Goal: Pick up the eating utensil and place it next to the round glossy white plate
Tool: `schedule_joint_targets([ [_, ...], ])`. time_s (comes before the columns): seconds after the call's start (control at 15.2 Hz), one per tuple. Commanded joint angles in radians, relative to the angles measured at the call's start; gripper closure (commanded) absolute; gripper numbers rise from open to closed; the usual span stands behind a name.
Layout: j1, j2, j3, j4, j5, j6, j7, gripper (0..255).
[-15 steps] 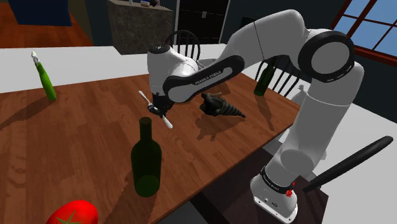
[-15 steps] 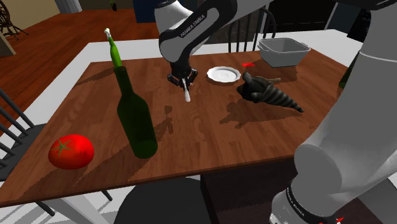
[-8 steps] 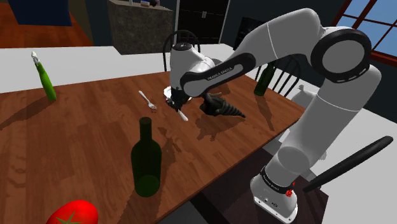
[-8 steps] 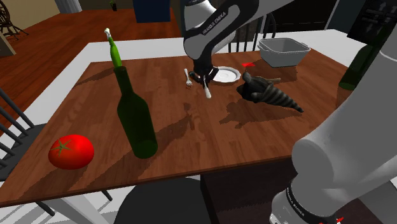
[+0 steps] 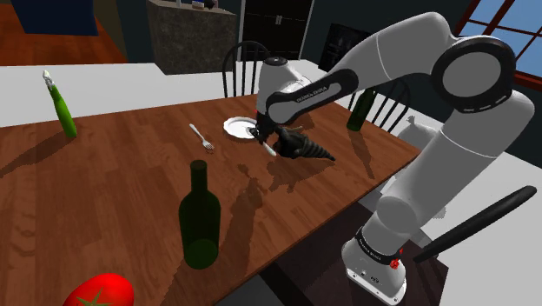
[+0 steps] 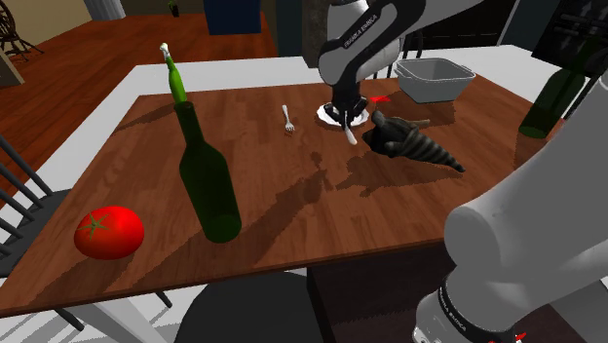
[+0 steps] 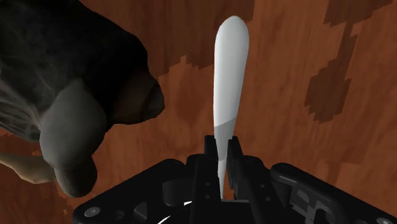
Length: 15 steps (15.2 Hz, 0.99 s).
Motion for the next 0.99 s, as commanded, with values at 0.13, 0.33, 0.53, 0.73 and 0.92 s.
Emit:
schedule_joint_targets([
  [0.13,-0.05,-0.012,-0.054,-0.02,0.013,0.028,-0.112,255],
  [0.33,-0.08,-0.005,-0.084,-0.029,0.014,0.054,-0.169,255],
  [0.53,-0.083,0.023,-0.083,-0.042,-0.005,0.092,-0.15,255],
  [0.73,-0.085,0.052,-0.083,-0.053,-0.028,0.13,-0.13,255],
  [0.92,-0.086,0.083,-0.086,-0.062,-0.053,0.167,-0.107,255],
])
